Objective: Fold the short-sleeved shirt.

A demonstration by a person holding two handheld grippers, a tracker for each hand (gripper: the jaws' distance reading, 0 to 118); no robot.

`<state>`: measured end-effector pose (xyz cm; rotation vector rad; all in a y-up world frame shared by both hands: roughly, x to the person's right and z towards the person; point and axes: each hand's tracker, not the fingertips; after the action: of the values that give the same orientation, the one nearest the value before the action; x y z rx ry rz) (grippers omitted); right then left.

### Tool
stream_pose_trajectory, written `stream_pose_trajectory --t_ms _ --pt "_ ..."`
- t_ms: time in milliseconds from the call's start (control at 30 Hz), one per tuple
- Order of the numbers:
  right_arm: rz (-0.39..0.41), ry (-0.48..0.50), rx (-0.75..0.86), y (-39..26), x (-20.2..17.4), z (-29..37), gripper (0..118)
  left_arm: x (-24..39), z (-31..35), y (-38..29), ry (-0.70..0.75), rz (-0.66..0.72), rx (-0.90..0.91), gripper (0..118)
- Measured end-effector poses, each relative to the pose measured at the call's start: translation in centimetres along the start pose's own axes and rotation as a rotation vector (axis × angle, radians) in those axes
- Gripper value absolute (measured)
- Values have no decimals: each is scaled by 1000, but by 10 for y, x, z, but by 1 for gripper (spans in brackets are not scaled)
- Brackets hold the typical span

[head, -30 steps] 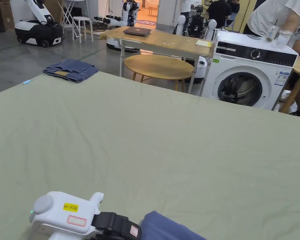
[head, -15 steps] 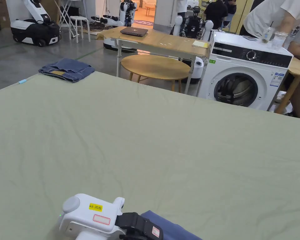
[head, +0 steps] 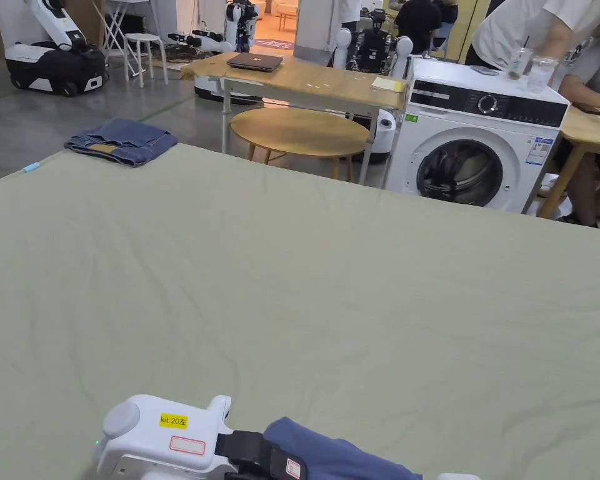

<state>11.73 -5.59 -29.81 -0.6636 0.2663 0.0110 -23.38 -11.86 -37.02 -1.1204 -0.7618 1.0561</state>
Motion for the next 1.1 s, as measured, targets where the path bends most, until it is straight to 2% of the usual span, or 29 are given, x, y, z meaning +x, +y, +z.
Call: stream_pose_trajectory --t_ms 67,267,500,833,1100 --pt "25 -47 58 6 2 7 0 12 5 -1 9 -37 7 20" --pt "40 -70 180 36 9 14 0 35 43 9 74 -79 53 20" --pt "88 -70 306 81 -17 10 0 60 127 28 214 -124 126 20" --pt "132 29 309 96 -57 0 0 84 299 49 531 -127 253 20" --pt "131 29 257 87 -59 -10 0 62 406 67 748 -36 303 20"
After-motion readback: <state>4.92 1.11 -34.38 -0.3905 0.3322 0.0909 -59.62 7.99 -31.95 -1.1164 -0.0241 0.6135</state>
